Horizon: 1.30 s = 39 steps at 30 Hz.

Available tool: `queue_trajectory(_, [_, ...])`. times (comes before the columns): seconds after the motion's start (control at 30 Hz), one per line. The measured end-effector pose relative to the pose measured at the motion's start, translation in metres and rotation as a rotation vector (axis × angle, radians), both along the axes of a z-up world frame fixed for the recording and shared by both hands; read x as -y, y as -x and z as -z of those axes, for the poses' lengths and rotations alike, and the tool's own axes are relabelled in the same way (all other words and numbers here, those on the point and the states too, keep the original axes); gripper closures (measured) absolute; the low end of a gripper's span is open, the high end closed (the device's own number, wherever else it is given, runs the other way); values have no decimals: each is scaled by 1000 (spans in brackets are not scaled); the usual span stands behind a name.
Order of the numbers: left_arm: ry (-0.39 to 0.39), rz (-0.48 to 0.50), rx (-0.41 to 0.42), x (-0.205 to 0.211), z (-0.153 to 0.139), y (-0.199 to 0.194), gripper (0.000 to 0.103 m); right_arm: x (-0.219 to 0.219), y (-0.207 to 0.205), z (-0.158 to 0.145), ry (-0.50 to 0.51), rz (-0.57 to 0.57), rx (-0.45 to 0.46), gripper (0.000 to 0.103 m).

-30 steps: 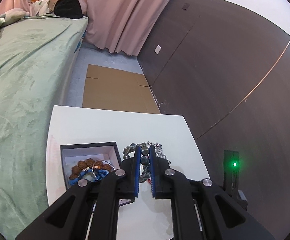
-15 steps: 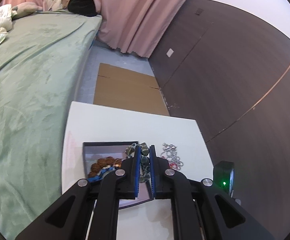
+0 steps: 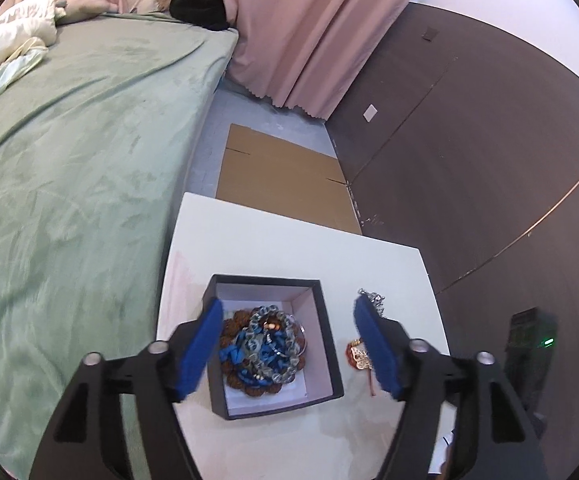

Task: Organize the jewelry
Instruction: 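Grasp the dark beaded bracelet with the left gripper while the right gripper grasps another bracelet, then drop the held beaded bracelets into the black box with both grippers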

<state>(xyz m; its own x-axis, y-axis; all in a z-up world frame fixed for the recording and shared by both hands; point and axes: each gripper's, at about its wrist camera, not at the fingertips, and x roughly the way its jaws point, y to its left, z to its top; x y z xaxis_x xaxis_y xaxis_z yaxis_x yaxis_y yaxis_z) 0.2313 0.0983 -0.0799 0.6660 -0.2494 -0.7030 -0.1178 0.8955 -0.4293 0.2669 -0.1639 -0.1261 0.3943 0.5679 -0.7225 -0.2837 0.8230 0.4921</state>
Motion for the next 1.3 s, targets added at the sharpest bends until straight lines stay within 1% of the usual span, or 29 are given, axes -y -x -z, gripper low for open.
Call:
queue_trajectory(0.1, [-11,-26,12,-6,-1,5,13,-5,0,-14,-75,-15,29,93])
queue_trajectory(0.2, [-21,-50,18,-10,-2,5,9,-16,-1,-22,-136,-33,47,93])
queue_trajectory(0.37, [-35,-68,11,-15,-1,4,9,-34,0,-33,-204,-62,70,93])
queue_trajectory(0.53, [-44,-108,13,-21,-1,6,9,-48,2,-36,-259,-94,74,93])
queue_trajectory(0.67, [-39,-130,11,-27,-1,7,9,-62,3,-35,-284,-131,72,92])
queue_trajectory(0.7, [-38,-131,11,-28,0,7,9,-64,2,-34,-280,-136,64,90])
queue_trajectory(0.73, [-39,-132,10,-28,0,7,9,-66,2,-32,-274,-143,49,79])
queue_trajectory(0.77, [-38,-132,9,-28,0,6,9,-65,0,-31,-273,-143,41,64])
queue_trajectory(0.8, [-36,-130,9,-28,0,6,9,-62,-1,-30,-271,-133,40,57])
queue_trajectory(0.83, [-36,-128,11,-28,0,6,9,-57,-1,-32,-267,-120,48,47])
queue_trajectory(0.87, [-36,-125,12,-28,-1,6,9,-54,-1,-33,-264,-114,56,45])
queue_trajectory(0.97, [-43,-111,18,-23,-1,6,9,-42,0,-36,-263,-108,66,45])
queue_trajectory(1.17, [-62,-59,27,-7,-2,5,9,-23,2,-36,-211,-90,71,45])
queue_trajectory(1.3, [-87,-20,36,7,-4,4,9,-6,4,-34,-181,-68,70,45])
